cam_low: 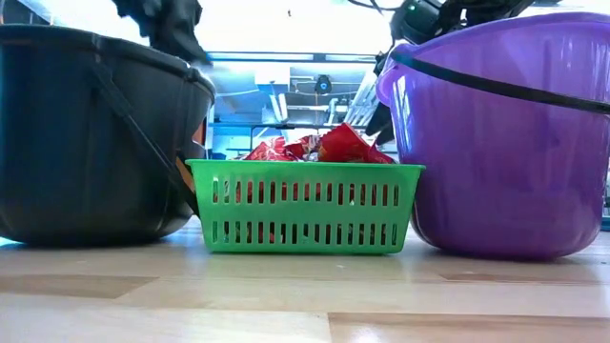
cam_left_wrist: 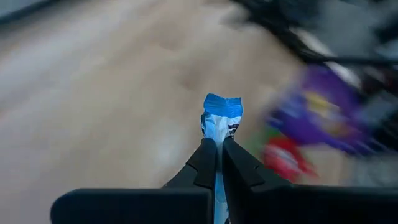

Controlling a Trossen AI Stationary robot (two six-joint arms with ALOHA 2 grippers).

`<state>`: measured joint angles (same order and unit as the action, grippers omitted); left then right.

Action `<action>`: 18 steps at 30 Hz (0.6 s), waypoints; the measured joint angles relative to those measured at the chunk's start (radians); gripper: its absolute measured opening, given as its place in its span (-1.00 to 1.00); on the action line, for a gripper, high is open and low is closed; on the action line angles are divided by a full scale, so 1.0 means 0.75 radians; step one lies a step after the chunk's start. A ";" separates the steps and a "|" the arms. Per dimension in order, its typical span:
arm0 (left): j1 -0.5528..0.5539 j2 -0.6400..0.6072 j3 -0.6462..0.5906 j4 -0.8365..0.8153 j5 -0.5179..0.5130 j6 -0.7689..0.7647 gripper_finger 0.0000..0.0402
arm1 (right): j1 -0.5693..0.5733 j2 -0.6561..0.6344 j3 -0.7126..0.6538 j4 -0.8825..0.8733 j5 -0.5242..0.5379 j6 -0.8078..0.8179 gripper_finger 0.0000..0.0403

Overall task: Sort candy by brand, put in halloween buckets
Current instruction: Put the white chocolate into the black bucket

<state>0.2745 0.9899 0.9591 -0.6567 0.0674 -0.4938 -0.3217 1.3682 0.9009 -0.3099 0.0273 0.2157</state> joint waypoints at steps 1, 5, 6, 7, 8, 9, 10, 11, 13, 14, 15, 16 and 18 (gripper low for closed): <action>-0.081 -0.001 0.022 -0.006 0.019 -0.037 -1.00 | -0.003 0.000 0.000 0.000 0.000 -0.001 0.10; -0.448 0.028 0.068 -0.048 0.035 -0.208 -1.00 | -0.008 0.000 0.000 -0.001 0.000 -0.013 0.10; -0.534 0.043 0.068 -0.059 0.030 -0.266 -1.00 | -0.008 0.000 0.000 -0.001 0.000 -0.020 0.10; -0.611 0.063 0.068 -0.073 0.020 -0.325 -1.00 | -0.008 0.000 0.000 0.000 0.000 -0.026 0.10; -0.677 0.088 0.068 -0.081 0.006 -0.383 -1.00 | -0.008 0.000 0.000 0.000 0.000 -0.034 0.10; -0.729 0.111 0.068 -0.088 -0.008 -0.439 -1.00 | -0.008 0.000 0.000 -0.001 -0.001 -0.035 0.10; -0.768 0.132 0.067 -0.095 -0.022 -0.483 -1.00 | -0.008 0.000 0.000 0.000 -0.001 -0.035 0.10; -0.797 0.152 0.066 -0.099 -0.036 -0.521 -0.99 | -0.008 0.000 0.000 0.000 -0.001 -0.033 0.10; -0.818 0.191 0.066 -0.104 -0.066 -0.595 -0.97 | -0.008 0.000 0.000 0.000 -0.001 -0.021 0.10; -0.816 0.212 0.066 -0.121 -0.068 -0.620 -0.94 | -0.008 0.000 0.000 0.000 -0.001 -0.020 0.10; -0.810 0.230 0.066 -0.137 -0.070 -0.628 -0.90 | -0.008 0.000 0.000 0.000 -0.001 -0.020 0.10; -0.800 0.245 0.066 -0.146 -0.072 -0.629 -0.86 | -0.008 0.000 0.000 0.000 -0.001 -0.020 0.10; -0.769 0.265 0.066 -0.151 -0.070 -0.629 -0.76 | -0.008 0.000 0.000 0.000 -0.001 -0.020 0.10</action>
<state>-0.3023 1.1888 1.0088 -0.7700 0.0152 -0.9653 -0.3275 1.3682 0.9009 -0.3099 0.0268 0.2005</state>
